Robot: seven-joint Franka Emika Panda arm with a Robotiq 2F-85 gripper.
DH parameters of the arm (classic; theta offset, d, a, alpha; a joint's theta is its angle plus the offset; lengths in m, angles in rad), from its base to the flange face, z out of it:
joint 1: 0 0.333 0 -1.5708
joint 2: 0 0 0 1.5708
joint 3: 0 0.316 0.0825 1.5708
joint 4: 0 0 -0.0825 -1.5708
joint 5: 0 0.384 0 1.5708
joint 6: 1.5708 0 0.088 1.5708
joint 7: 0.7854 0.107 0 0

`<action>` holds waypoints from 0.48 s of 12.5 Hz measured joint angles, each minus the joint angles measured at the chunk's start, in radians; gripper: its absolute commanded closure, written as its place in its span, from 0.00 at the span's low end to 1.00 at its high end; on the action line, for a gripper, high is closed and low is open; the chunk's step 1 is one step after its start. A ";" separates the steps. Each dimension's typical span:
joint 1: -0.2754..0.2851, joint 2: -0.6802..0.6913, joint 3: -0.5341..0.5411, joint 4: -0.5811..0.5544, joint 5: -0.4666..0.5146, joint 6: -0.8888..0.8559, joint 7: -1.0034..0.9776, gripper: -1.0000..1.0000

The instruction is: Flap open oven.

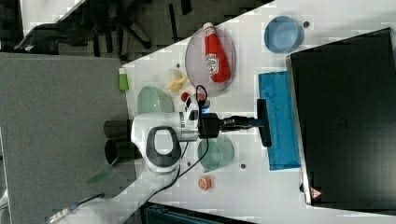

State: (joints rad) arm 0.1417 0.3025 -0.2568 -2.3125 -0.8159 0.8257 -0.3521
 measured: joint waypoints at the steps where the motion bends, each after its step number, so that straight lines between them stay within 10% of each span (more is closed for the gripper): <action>1: 0.009 0.045 0.012 0.006 -0.003 0.007 0.051 0.82; 6: 0.064 0.249 0.026 0.068 -0.024 0.020 0.169 0.82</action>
State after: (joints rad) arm 0.2059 0.5513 -0.2308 -2.2441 -0.8398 0.8452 -0.1835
